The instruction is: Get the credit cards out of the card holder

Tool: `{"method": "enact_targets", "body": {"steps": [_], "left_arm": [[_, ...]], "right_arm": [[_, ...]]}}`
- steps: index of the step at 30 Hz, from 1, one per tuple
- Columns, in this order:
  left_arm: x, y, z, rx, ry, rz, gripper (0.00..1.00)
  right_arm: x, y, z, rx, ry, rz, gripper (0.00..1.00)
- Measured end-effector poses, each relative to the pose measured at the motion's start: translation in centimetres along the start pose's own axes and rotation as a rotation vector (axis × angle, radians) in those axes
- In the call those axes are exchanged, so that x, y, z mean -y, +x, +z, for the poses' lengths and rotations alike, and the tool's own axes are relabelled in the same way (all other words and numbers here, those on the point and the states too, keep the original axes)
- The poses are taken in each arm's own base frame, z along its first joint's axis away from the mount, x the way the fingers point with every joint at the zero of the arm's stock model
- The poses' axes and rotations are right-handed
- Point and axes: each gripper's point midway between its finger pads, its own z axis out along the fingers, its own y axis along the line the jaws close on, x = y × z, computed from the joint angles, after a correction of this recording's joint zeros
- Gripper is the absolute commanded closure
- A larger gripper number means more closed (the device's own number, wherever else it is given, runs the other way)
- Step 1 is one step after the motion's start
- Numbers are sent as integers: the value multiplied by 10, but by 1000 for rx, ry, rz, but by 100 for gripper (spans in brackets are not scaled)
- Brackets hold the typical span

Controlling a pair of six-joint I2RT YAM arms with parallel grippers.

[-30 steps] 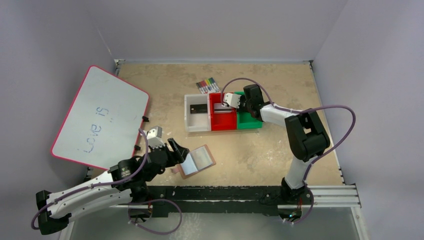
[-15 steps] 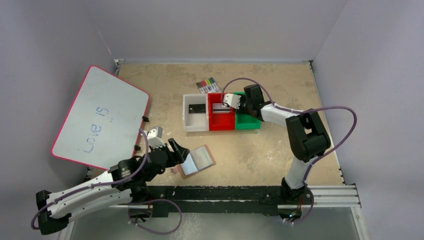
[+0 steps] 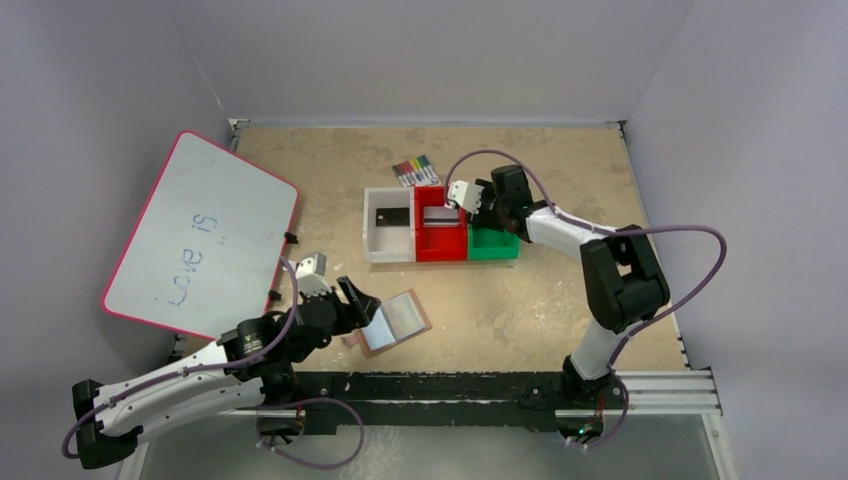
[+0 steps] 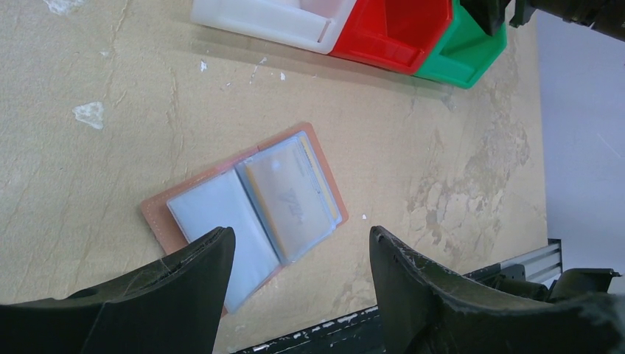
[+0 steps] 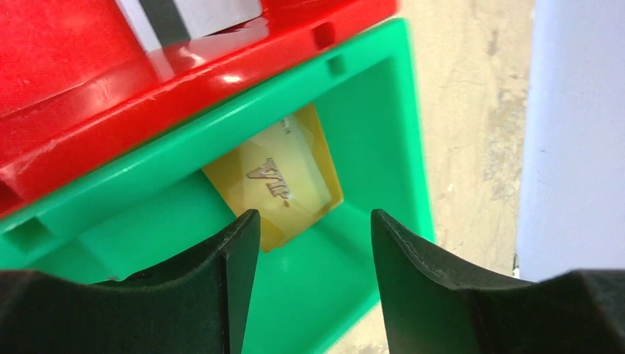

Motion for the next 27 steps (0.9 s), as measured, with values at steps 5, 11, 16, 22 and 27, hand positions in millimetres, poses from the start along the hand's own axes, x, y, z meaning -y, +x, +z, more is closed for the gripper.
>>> {"method": "enact_targets", "body": {"steps": [5, 11, 16, 22, 27], "left_arm": [[3, -1, 1, 3, 7, -7, 34], [2, 1, 2, -2, 1, -4, 34], [2, 0, 3, 6, -3, -21, 35], [-2, -4, 3, 28, -22, -44, 35], [-10, -10, 0, 58, -46, -50, 35]], "right_arm": [[28, -19, -27, 59, 91, 36, 38], [74, -45, -72, 181, 289, 300, 42], [93, -47, -103, 231, 391, 781, 63], [58, -42, -90, 188, 278, 1155, 99], [2, -26, -72, 85, 156, 1306, 100]]}}
